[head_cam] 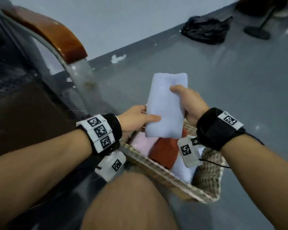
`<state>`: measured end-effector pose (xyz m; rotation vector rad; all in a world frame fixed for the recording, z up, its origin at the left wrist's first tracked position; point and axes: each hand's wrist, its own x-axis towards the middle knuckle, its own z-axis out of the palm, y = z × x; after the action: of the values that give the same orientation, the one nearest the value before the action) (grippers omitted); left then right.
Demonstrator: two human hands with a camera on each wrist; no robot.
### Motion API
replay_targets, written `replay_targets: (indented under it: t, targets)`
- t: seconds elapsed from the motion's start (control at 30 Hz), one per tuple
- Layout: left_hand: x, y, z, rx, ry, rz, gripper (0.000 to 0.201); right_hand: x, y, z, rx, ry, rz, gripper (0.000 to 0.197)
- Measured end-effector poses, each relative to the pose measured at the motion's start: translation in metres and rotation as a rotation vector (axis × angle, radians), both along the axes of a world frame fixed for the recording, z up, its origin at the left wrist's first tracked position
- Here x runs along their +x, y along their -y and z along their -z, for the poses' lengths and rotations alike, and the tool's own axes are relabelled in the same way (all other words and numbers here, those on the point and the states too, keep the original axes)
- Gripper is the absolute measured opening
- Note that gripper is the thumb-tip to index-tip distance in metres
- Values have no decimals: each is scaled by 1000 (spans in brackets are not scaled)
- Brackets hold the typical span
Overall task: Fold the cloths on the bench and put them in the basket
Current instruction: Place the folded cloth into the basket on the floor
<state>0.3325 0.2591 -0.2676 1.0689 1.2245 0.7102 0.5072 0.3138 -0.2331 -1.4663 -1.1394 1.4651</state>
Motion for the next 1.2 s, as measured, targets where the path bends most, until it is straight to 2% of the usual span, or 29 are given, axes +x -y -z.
replay_targets:
  t: [0.13,0.17,0.33,0.5,0.6,0.73,0.8,0.87,0.9,0.97,1.03,1.2]
  targets:
    - [84,-18,50,-163,-110,217,32,80,11,59,-239,91,240,52]
    - [99,-19,63,-194,-150,266,34,95,15,75,-295,107,279,55]
    - [132,-31,110,-347,-320,344,42,127,31,149,-559,137,358,48]
    - [136,-31,140,-258,-432,475,41,126,33,187,-681,150,379,53]
    - [145,-25,152,-230,-499,503,38,130,31,198,-651,239,385,52]
    - [150,-24,151,-167,-655,505,36,134,27,194,-598,288,286,45]
    - [145,-26,141,-147,-679,499,41,133,25,182,-537,424,214,58]
    - [135,-30,125,-132,-629,471,39,130,24,160,-475,659,180,77]
    - [129,-32,114,-130,-575,437,36,125,23,145,-427,772,127,76]
    - [112,-34,88,-110,-476,359,30,109,21,111,-311,885,-35,54]
    - [89,-34,58,-58,-428,317,22,81,16,78,-205,847,-198,30]
    - [-2,-18,-12,74,-476,183,11,-25,13,5,14,650,-660,26]
